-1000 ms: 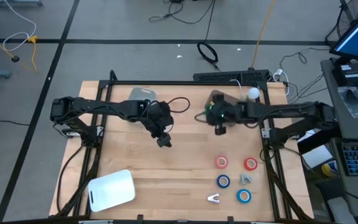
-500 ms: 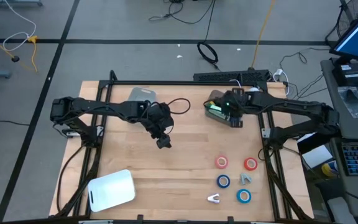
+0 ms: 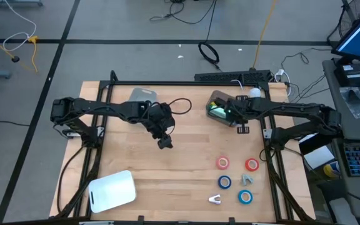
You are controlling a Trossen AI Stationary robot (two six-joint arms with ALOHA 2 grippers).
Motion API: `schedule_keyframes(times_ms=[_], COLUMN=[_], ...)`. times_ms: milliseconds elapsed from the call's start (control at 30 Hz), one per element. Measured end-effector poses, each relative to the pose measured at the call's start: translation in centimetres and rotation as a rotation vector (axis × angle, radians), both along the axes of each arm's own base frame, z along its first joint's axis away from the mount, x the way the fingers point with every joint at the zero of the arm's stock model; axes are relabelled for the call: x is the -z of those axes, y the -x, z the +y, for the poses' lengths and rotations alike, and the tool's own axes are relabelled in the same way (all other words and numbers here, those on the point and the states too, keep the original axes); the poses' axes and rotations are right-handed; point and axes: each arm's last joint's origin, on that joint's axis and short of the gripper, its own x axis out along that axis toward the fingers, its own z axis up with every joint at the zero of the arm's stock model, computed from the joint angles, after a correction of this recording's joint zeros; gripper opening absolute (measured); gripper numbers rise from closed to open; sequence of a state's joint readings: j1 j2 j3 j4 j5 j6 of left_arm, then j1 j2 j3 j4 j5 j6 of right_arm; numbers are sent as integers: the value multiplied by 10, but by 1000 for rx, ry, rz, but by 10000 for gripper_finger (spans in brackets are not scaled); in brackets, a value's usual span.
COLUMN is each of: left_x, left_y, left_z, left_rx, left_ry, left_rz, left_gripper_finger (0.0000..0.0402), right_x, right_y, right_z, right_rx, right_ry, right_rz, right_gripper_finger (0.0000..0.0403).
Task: Pick and place Stapler, Stapler remover, tape
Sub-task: Put the small green stapler into the black bin
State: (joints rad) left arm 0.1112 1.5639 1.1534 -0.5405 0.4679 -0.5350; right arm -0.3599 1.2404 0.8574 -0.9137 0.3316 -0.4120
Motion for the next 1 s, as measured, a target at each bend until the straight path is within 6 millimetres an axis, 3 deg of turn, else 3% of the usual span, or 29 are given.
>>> schedule_keyframes(times_ms=[800,1000], left_x=[-1,-1], left_y=[-2,-2], left_z=[1,1], left_rx=[-17,-30], left_ry=[-19,-45], left_rz=[-17,-16], left_gripper_finger=[246,246], right_x=[16,16], right_y=[1,1], right_z=[1,0], right_rx=[-57,-56], right_ry=[-34,-32], right_rz=[-11,-16], right_gripper_finger=[79,99])
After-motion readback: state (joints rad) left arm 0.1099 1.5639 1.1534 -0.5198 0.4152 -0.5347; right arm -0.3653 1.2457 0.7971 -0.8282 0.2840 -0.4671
